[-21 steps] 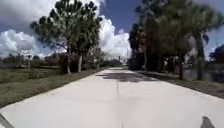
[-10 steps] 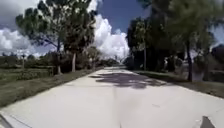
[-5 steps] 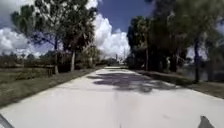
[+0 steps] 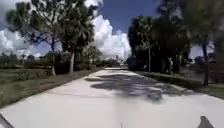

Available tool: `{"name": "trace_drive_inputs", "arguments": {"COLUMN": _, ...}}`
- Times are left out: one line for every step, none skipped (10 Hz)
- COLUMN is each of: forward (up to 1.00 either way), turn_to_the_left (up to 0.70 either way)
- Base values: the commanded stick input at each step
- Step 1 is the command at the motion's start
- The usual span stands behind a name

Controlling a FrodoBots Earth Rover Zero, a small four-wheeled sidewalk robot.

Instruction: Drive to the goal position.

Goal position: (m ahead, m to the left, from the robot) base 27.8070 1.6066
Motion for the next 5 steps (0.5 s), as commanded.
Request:
{"name": "trace_drive_inputs", "arguments": {"forward": 0.70, "turn_to_the_left": 0.00}}
{"name": "trace_drive_inputs", "arguments": {"forward": 0.70, "turn_to_the_left": 0.00}}
{"name": "trace_drive_inputs", "arguments": {"forward": 0.70, "turn_to_the_left": 0.00}}
{"name": "trace_drive_inputs", "arguments": {"forward": 0.70, "turn_to_the_left": 0.00}}
{"name": "trace_drive_inputs", "arguments": {"forward": 0.70, "turn_to_the_left": 0.00}}
